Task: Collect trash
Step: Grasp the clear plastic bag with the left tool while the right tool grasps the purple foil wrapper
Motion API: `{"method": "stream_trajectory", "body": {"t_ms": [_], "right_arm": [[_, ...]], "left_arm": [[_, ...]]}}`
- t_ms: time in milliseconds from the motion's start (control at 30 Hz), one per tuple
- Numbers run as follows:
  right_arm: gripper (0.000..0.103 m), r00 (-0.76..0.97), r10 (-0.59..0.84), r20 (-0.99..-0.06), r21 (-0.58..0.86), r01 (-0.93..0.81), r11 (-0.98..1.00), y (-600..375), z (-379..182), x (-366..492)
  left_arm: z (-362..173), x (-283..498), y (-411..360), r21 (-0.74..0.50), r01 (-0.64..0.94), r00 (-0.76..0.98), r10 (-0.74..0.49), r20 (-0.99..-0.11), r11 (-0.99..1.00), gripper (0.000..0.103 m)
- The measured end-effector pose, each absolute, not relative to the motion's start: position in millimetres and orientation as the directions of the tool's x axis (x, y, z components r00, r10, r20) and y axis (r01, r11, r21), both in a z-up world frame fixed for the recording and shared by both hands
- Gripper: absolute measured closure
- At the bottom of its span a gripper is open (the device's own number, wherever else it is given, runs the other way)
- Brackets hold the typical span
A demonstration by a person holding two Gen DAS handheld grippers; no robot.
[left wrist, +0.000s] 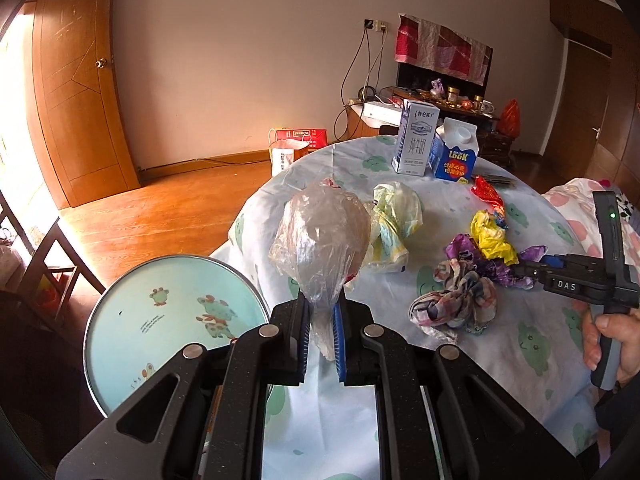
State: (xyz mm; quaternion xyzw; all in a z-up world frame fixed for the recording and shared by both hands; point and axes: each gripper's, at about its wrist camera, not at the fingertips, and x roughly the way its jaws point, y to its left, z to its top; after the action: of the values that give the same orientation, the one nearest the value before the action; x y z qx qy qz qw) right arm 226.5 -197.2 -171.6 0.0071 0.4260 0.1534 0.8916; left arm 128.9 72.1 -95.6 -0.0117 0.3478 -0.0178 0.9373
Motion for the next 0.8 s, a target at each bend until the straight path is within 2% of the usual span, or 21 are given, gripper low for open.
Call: {"method": "stream_trajectory", "body": {"t_ms": [67, 267, 467, 800], "right_arm": [[0.075, 0.592, 0.288, -0.753, 0.144, -0.278, 0.950, -195.1, -170.7, 222.8], [0.082, 0.658, 0.280, -0.699, 0.132, -0.267, 0.955, -196.0, -160.5, 211.6], [0.082, 0.724, 0.320, -0.611, 0.172, -0.273, 0.946, -199.5, -127.7, 202.9], [0.082, 0.735, 0.393, -0.553, 0.176, -0.358, 0.917, -151.6, -113.6, 210.8]], "left_arm": [[-96.5, 127.4, 74.0, -0.036, 0.019, 0.754, -0.038, -0.655, 0.999, 0.093], [-93.2, 122.8, 82.9, -0.029, -0.003, 0.762, -0.016, -0.648, 1.000, 0.093], [-91.8, 120.6, 91.9, -0.016, -0.029, 0.769, 0.012, -0.640, 0.999, 0.093], [-98.9, 115.7, 111.2, -0.013, -0.102, 0.772, 0.071, -0.632, 0.995, 0.093]]}}
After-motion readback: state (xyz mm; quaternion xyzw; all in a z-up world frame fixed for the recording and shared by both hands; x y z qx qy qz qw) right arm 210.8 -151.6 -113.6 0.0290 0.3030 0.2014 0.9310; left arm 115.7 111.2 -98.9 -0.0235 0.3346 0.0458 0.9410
